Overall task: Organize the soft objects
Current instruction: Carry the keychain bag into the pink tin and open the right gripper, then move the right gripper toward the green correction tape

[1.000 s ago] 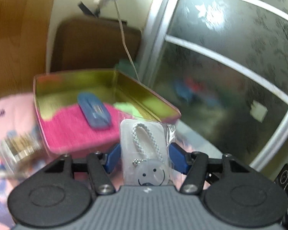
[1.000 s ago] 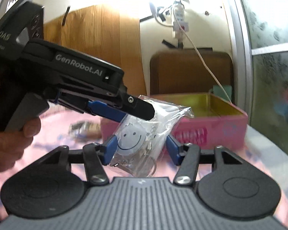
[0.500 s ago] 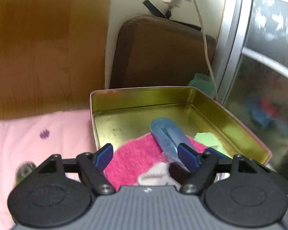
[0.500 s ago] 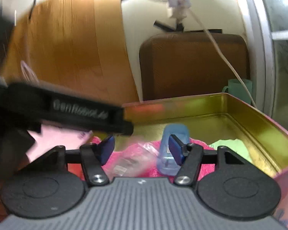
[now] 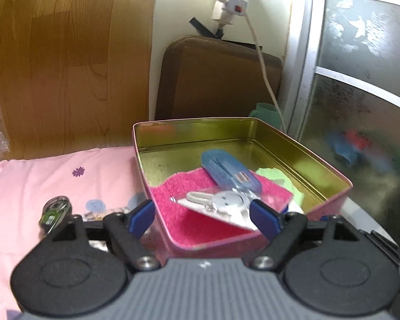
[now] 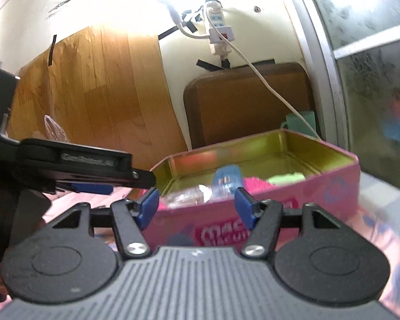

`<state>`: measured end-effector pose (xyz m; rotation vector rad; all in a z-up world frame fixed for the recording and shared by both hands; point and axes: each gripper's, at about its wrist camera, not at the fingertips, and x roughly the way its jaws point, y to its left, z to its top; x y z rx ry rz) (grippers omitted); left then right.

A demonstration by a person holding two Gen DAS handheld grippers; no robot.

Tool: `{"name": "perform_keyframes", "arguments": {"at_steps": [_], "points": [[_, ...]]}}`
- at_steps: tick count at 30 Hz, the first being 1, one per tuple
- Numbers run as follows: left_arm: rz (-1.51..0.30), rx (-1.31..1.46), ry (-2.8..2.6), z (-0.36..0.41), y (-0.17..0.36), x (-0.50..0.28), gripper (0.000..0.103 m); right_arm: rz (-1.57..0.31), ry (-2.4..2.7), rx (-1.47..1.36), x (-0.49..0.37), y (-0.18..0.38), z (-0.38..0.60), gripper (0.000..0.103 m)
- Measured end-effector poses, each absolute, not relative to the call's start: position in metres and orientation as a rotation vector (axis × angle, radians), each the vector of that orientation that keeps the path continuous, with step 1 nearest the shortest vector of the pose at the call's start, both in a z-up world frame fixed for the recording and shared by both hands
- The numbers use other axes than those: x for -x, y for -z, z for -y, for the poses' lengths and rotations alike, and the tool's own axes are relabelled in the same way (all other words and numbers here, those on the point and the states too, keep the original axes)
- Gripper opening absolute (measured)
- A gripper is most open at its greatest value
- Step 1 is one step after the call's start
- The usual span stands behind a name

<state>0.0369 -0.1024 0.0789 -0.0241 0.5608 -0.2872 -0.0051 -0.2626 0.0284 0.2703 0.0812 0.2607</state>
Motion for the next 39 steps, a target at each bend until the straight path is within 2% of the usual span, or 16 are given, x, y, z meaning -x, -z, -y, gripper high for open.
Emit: {"name": "perform_keyframes", "arguments": {"at_steps": [14,39], "points": [[-0.577,-0.004,0.238,0.076,-0.062,0.010,0.082,-0.135,-0.279,-0.246,0.025,-0.019,0.247,0.065],[-0.632,-0.030,0.162,0.045,-0.032,0.013,0.082,-0.217,-0.252,-0.275,0.024,-0.010,0.246,0.065]]}}
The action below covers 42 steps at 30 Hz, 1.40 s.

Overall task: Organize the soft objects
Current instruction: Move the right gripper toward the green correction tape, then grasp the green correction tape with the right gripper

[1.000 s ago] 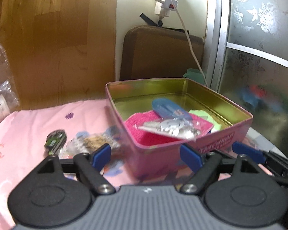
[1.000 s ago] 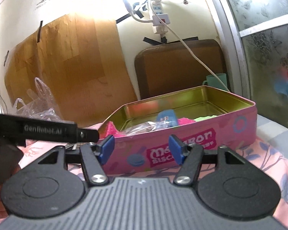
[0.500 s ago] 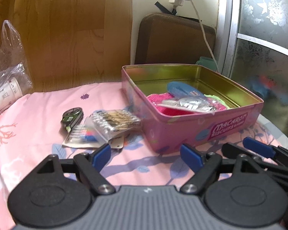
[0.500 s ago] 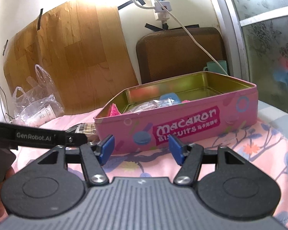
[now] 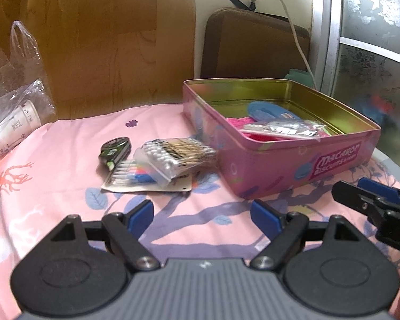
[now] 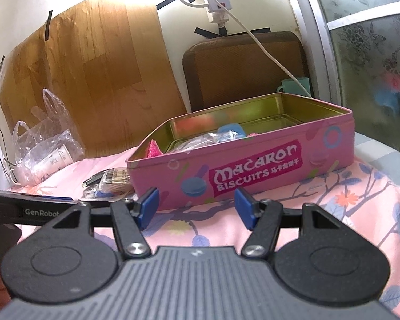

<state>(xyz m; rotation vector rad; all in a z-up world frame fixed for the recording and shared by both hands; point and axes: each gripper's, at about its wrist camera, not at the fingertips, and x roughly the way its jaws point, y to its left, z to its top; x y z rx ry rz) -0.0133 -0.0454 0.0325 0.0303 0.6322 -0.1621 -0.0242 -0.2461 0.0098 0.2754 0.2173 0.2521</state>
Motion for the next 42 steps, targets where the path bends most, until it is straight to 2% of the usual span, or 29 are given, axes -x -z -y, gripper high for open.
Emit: {"name": "perform_keyframes", "arguments": {"at_steps": [7,11,19,30,35,42], "points": [[-0.643,-0.021,0.134,0.028,-0.025,0.010,0.083,-0.234,-0.263,-0.253,0.022,-0.009,0.236,0.065],[-0.643,-0.011,0.115,0.015,-0.020,0.009,0.090,-0.242,-0.266,-0.232,0.023,-0.008,0.227,0.065],[-0.636,-0.003,0.070,-0.016,-0.015,0.005,0.090,-0.257,-0.291,-0.199,0.024,-0.012,0.206,0.065],[-0.576,0.068,-0.138,-0.103,-0.017,-0.005,0.090,-0.287,-0.455,-0.047,0.016,-0.026,0.139,0.065],[-0.555,0.239,-0.201,-0.145,-0.013,-0.009,0.090,-0.286,-0.539,0.022,-0.010,-0.045,0.098,0.065],[-0.500,0.340,-0.249,-0.164,-0.013,-0.004,0.090,-0.356,-0.529,0.114,-0.086,-0.065,0.035,0.066]]}}
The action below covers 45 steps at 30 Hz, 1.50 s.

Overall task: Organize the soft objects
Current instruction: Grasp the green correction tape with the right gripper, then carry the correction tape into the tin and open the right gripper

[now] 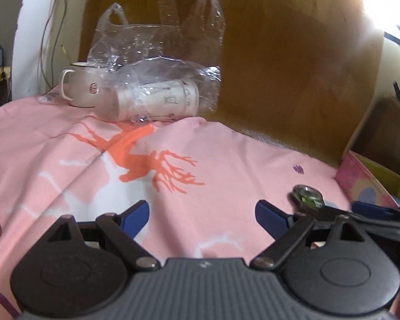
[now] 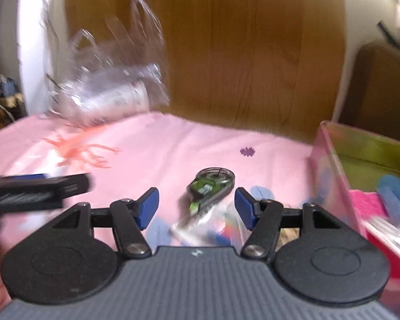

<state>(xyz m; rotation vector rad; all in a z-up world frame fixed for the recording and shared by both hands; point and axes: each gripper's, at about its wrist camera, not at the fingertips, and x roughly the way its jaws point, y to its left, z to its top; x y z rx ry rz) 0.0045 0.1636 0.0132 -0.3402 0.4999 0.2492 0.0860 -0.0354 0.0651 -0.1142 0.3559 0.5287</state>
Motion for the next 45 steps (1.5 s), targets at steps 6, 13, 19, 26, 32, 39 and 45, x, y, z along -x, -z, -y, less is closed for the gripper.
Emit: {"name": "perform_keyframes", "arguments": {"at_steps": [6,13,19,26,32,39,45], "points": [[-0.488,0.333,-0.253,-0.162,-0.012,-0.007,0.090,-0.549,-0.488,0.090,-0.155,-0.054,0.004,0.060],[-0.477,0.378,-0.269,-0.170,-0.011,-0.004,0.090,-0.532,-0.613,0.129,-0.131,-0.052,-0.003,0.045],[-0.482,0.337,-0.229,-0.161,-0.012,-0.005,0.090,-0.468,-0.746,0.237,-0.051,-0.038,0.036,0.045],[-0.534,0.162,-0.064,-0.112,-0.015,-0.004,0.089,-0.403,-0.583,0.211,0.018,-0.012,0.145,0.044],[-0.620,0.051,0.270,-0.007,-0.019,0.010,0.088,-0.392,-0.303,0.054,0.048,0.016,0.243,0.045],[-0.768,0.001,0.623,0.108,-0.021,0.012,0.084,-0.338,-0.187,-0.026,0.081,0.038,0.294,0.045],[-0.876,0.006,0.718,0.155,-0.014,0.012,0.064,-0.288,-0.202,-0.052,0.093,0.045,0.307,0.048]]}}
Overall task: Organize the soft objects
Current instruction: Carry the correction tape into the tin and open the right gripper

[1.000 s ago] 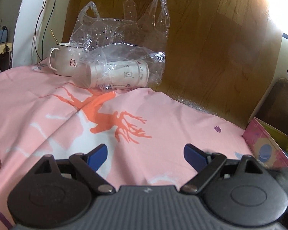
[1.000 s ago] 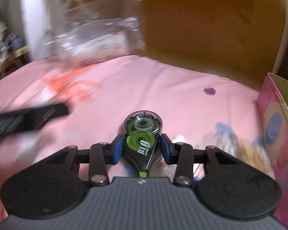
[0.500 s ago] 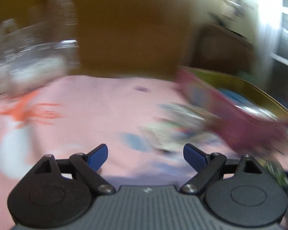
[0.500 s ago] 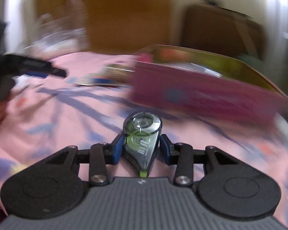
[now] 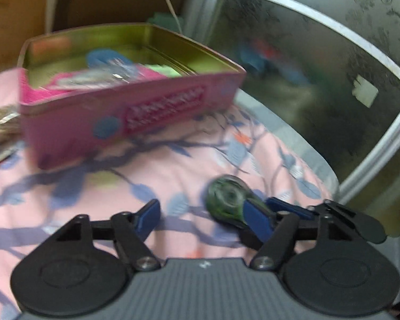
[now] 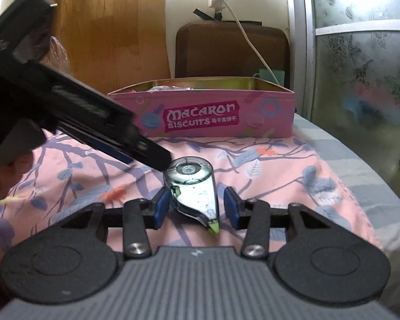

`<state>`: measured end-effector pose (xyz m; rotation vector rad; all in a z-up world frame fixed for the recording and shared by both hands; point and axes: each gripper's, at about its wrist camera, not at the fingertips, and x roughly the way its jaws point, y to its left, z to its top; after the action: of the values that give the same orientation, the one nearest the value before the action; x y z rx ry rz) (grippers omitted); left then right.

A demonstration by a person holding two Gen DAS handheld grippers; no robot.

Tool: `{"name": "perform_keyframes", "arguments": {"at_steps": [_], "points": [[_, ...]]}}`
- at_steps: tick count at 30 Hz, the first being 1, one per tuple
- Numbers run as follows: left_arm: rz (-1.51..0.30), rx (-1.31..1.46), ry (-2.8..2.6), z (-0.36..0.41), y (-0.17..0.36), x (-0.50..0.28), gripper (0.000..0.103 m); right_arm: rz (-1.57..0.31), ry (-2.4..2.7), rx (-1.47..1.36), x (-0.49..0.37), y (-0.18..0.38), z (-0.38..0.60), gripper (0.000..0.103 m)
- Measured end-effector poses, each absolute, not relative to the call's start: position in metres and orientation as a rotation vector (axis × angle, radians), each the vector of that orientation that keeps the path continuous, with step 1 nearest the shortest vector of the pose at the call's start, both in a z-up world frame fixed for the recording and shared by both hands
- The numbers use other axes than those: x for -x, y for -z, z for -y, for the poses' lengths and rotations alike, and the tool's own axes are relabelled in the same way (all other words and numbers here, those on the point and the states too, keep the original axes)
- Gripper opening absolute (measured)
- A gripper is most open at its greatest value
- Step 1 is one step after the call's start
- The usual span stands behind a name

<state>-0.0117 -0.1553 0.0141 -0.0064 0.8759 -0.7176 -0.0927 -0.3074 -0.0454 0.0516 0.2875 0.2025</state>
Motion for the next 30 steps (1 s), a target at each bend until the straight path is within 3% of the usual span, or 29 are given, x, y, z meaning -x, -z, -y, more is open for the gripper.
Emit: {"name": "perform_keyframes", "arguments": {"at_steps": [3,4,6,11,18,24,26,30], "points": [[-0.863,-0.034,0.718,0.169,-0.009,0.016,0.064,-0.277,-0.222,-0.059,0.091,0.050,0.306,0.048],[-0.855,-0.044,0.720,0.171,-0.009,0.018,0.060,-0.276,-0.232,-0.064,0.091,0.053,0.308,0.041],[-0.845,-0.055,0.729,0.178,-0.009,0.018,0.055,-0.253,-0.243,-0.062,0.094,0.056,0.308,0.040],[-0.800,-0.026,0.725,0.181,-0.032,0.006,0.054,-0.204,-0.251,-0.072,0.090,0.048,0.310,0.040],[-0.688,-0.046,0.683,0.188,-0.073,-0.040,0.054,-0.086,-0.242,-0.087,0.054,0.009,0.324,0.040],[-0.680,-0.018,0.616,0.200,-0.082,-0.097,0.053,-0.091,-0.234,-0.136,-0.008,-0.012,0.334,0.040],[-0.671,-0.001,0.584,0.203,-0.081,-0.115,0.060,-0.108,-0.233,-0.152,-0.032,-0.018,0.336,0.041],[-0.707,0.037,0.457,0.199,-0.069,-0.155,0.062,-0.139,-0.204,-0.107,-0.085,-0.022,0.332,0.047]]}}
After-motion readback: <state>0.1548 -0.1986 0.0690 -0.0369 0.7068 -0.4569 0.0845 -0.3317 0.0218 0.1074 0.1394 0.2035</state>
